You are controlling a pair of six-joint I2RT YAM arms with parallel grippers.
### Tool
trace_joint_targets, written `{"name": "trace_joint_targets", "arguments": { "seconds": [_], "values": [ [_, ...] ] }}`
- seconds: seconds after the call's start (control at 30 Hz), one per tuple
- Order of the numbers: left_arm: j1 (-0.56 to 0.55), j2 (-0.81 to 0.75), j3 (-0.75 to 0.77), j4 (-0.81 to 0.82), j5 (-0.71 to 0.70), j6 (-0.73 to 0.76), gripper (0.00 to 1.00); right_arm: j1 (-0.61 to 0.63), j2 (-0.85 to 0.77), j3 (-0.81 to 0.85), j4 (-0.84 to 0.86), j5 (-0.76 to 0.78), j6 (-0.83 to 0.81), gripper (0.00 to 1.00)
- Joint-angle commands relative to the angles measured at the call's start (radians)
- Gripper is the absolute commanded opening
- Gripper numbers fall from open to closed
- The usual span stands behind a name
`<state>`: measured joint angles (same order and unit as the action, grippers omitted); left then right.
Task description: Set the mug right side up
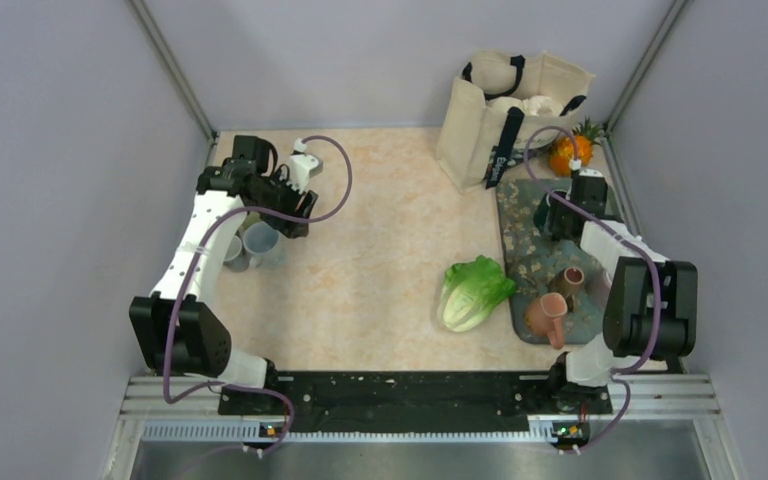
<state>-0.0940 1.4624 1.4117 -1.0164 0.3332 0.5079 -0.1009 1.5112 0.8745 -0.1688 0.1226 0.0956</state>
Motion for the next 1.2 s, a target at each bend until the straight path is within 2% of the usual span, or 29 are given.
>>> {"name": "trace_joint_targets", "arguments": {
  "seconds": [0.0,0.07,0.13,0.23,0.3,0.47,0.63,0.73,0.87,1.0,1.17],
  "values": [
    [-0.001,-0.033,0.04,0.008,0.027,0.01,0.63,0.005,0.041,0.01,0.095,0.038,-0.023,0.48],
    [-0.001,-0.032,0.035,0.006,0.018,0.01,0.63,0.005,0.051,0.021,0.099,0.049,-0.029,0.42],
    [-0.001,-0.033,0.028,0.006,0.01,0.01,0.63,0.006,0.051,0.023,0.105,0.06,-0.034,0.31],
    [-0.001,-0.032,0.023,0.005,0.012,0.01,0.63,0.005,0.055,0.028,0.111,0.057,-0.037,0.05],
    [-0.001,-0.029,0.023,0.006,0.01,0.006,0.63,0.006,0.056,0.031,0.106,0.065,-0.033,0.0],
    [-0.001,-0.024,0.023,0.008,0.028,-0.01,0.63,0.006,-0.021,0.021,0.092,0.041,-0.002,0.0],
    [-0.005,-0.01,0.047,0.039,0.117,-0.089,0.63,0.007,-0.189,-0.018,0.112,-0.103,0.09,0.0],
    [-0.017,-0.005,0.064,0.093,0.248,-0.178,0.67,0.018,-0.303,-0.046,0.114,-0.202,0.158,0.0],
    [-0.048,-0.001,0.108,0.194,0.483,-0.339,0.81,0.063,-0.447,-0.063,0.148,-0.342,0.266,0.0],
    [-0.113,0.009,0.201,0.306,0.58,-0.515,0.83,0.205,-0.546,-0.091,0.338,-0.477,0.455,0.0],
    [-0.212,0.042,0.253,0.491,0.668,-0.777,0.84,0.403,-0.542,-0.116,0.654,-0.486,0.63,0.0]
  ]
}}
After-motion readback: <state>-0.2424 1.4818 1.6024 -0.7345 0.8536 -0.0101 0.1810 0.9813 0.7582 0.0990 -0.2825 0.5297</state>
